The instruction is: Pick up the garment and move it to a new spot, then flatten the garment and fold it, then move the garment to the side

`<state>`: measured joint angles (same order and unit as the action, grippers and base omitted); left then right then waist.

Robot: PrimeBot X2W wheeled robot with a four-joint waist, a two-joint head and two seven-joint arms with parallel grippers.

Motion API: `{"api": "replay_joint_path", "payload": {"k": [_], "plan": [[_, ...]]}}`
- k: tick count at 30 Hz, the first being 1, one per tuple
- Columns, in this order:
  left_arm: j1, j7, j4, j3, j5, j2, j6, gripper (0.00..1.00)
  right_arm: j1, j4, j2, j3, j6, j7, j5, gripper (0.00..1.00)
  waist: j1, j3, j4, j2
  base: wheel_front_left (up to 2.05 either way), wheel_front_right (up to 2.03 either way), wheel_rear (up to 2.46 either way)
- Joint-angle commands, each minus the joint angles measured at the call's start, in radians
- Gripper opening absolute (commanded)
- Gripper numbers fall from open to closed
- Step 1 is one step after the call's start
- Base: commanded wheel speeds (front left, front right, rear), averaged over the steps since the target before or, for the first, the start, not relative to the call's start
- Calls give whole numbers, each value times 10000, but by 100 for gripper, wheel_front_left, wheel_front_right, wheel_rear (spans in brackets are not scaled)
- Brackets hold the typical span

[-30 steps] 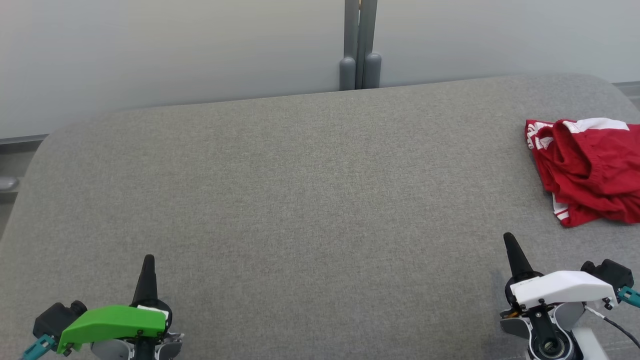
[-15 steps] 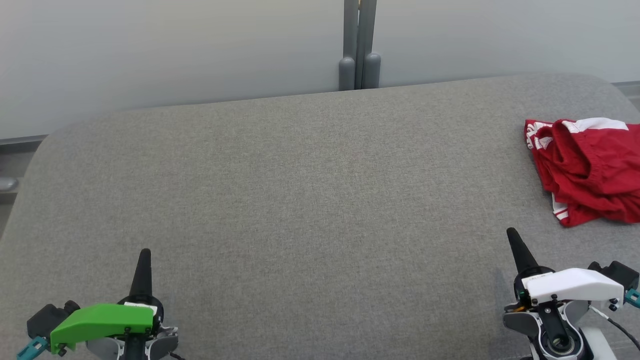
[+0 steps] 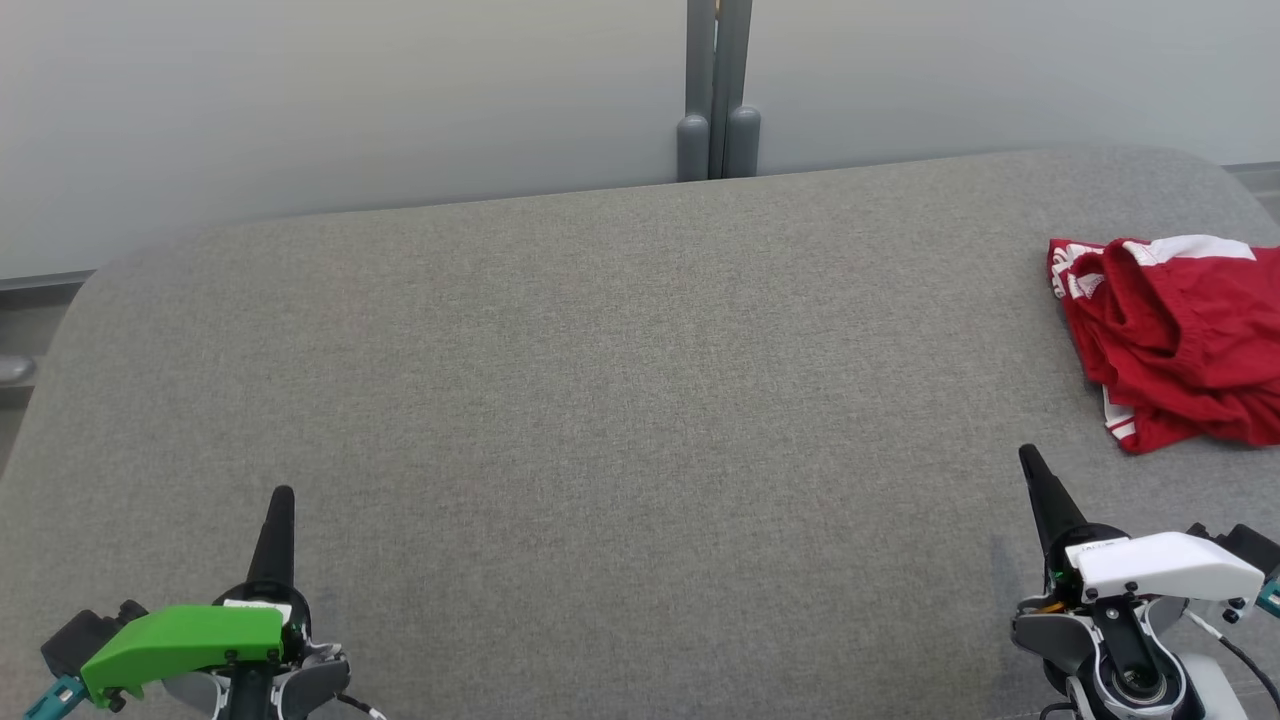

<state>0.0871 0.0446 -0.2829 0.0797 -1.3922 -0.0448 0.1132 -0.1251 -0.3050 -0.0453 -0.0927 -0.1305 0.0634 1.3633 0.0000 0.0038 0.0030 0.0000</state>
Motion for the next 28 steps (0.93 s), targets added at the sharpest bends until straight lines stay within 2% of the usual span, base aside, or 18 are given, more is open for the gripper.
{"api": "replay_joint_path", "payload": {"k": [1,28], "plan": [[121,73,108,56,-212,-71,47,0,90,127,-59,-46,-4,52,205,0,0,0,0,0,0,0,0],[125,578,508,299,-2083,-86,205,0,209,609,-70,-254,-4,589,2302,0,0,-9,-26,0,0,0,0]]}}
